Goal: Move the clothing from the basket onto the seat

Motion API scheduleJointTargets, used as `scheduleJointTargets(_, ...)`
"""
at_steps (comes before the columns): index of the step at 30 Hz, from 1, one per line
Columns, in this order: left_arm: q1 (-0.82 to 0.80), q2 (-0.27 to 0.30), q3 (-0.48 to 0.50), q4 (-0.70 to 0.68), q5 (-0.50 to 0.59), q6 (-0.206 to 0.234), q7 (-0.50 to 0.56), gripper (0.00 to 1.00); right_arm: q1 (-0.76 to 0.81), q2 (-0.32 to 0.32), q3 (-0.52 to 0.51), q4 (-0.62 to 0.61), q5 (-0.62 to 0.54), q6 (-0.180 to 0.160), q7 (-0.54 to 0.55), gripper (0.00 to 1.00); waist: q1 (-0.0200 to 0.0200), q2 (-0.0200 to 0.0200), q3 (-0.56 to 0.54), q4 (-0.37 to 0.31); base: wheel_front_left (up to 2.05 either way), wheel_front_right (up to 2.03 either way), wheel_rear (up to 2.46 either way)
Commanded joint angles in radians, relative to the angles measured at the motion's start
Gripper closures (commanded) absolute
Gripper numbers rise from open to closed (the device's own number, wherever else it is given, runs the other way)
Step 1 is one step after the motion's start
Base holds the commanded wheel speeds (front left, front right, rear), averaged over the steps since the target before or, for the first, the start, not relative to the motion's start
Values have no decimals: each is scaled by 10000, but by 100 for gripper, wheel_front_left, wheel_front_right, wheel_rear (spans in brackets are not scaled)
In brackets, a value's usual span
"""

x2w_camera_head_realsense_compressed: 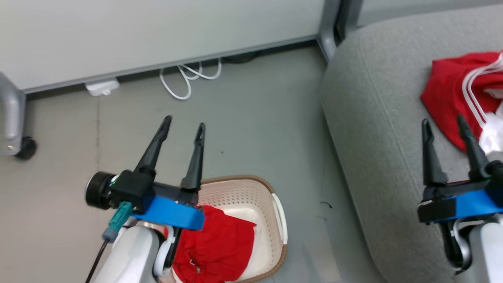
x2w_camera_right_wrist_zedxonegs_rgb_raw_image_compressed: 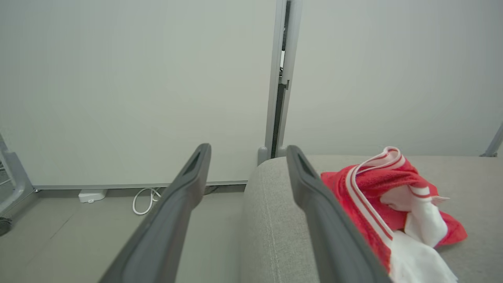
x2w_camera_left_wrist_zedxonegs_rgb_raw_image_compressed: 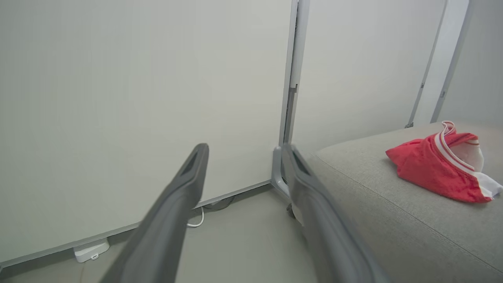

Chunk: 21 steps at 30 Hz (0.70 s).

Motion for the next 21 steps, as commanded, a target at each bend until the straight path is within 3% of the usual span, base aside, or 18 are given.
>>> scheduleJointTargets(1, 153, 0, 106, -40, 69, 43, -28, 0, 119, 41, 21, -50, 27, 1, -2, 0, 3, -1, -391, 394, 0, 0, 0)
scheduleJointTargets(11, 1354, -345, 1714, -253, 357, -117, -27, 0, 834, 804, 597, -515, -156, 3, -3, 0, 3, -1, -1137, 1156, 0, 0, 0)
scheduleJointTargets(21, 2400, -615, 2531, -349, 808, -379, -29, 0, 1802, 1143, 573, -772, -460, 3, -3, 0, 3, -1, -1799, 1402, 0, 0, 0)
